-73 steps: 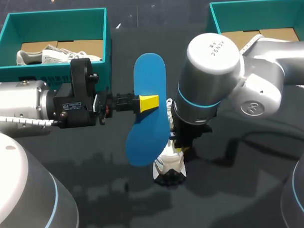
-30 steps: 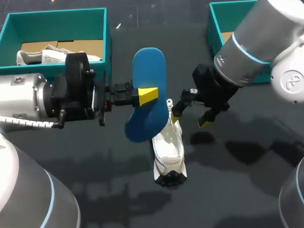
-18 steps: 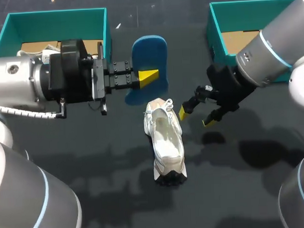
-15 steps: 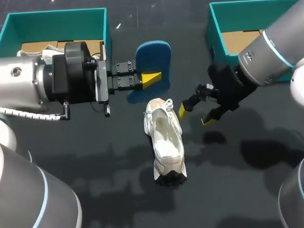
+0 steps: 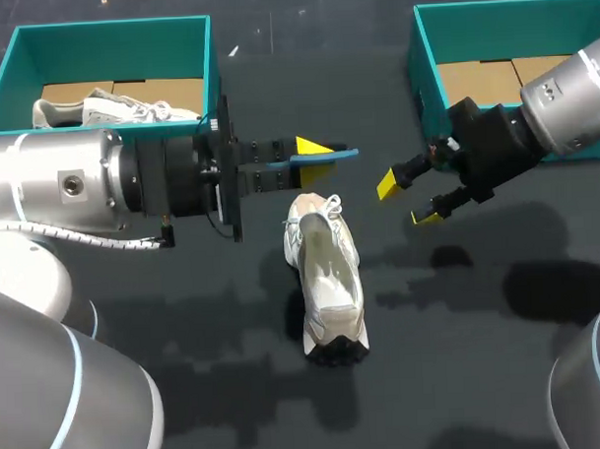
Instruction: Take the shoe out of the shoebox, open the shoe tongue, remove and reinsert the insole, then place the shoe into the shoebox
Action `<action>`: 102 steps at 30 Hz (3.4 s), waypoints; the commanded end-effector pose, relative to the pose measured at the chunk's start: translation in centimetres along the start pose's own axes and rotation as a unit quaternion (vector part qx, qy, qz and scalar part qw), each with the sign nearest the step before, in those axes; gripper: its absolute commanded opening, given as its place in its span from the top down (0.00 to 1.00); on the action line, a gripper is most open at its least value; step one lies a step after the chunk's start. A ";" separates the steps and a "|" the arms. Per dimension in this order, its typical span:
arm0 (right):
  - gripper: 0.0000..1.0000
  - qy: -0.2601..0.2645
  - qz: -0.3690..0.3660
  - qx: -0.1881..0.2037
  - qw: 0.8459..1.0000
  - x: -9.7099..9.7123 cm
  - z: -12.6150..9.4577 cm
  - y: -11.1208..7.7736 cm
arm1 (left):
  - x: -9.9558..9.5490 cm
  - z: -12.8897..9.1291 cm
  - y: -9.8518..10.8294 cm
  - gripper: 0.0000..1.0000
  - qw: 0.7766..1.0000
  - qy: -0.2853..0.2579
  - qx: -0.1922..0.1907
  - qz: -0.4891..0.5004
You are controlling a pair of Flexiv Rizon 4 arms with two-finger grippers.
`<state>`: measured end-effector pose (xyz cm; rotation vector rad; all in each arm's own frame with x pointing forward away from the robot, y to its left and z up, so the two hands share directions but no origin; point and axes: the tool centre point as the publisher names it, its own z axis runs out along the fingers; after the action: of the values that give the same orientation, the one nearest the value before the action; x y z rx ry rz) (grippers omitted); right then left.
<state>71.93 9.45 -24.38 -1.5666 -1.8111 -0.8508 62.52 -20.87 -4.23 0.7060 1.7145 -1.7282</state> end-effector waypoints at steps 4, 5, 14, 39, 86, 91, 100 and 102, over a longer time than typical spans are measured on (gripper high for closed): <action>0.00 0.013 0.003 -0.006 1.000 0.1 -0.2 -0.4 | 0.9 1.4 2.1 1.00 0.990 0.014 -0.018 0.139; 0.00 0.019 0.008 -0.008 1.000 0.2 -0.6 -0.3 | 1.1 1.5 2.7 1.00 0.988 0.017 -0.020 0.151; 0.00 0.080 0.009 -0.009 0.997 1.8 -3.3 1.5 | 1.5 1.1 7.2 1.00 0.958 0.045 -0.010 0.283; 0.00 0.180 0.013 -0.054 0.982 4.1 -5.8 3.5 | 3.3 1.9 13.2 1.00 0.934 0.061 0.016 0.351; 0.50 0.275 0.034 -0.051 0.960 6.8 -1.3 6.6 | 2.4 8.3 18.1 1.00 0.919 0.038 -0.007 0.391; 0.52 0.276 0.035 -0.049 0.959 6.8 -1.1 6.9 | 2.6 8.5 18.1 1.00 0.919 0.036 -0.006 0.393; 0.71 0.282 0.035 -0.049 0.958 6.6 -0.9 7.0 | 3.0 8.6 17.9 1.00 0.921 0.034 -0.003 0.388; 0.72 0.282 0.034 -0.049 0.957 6.6 -0.9 7.0 | 3.0 8.6 17.9 1.00 0.921 0.035 -0.003 0.388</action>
<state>77.97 13.35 -17.94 -1.2596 -1.3125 -1.2227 74.05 -29.22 -18.34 1.2480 1.2137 -1.1429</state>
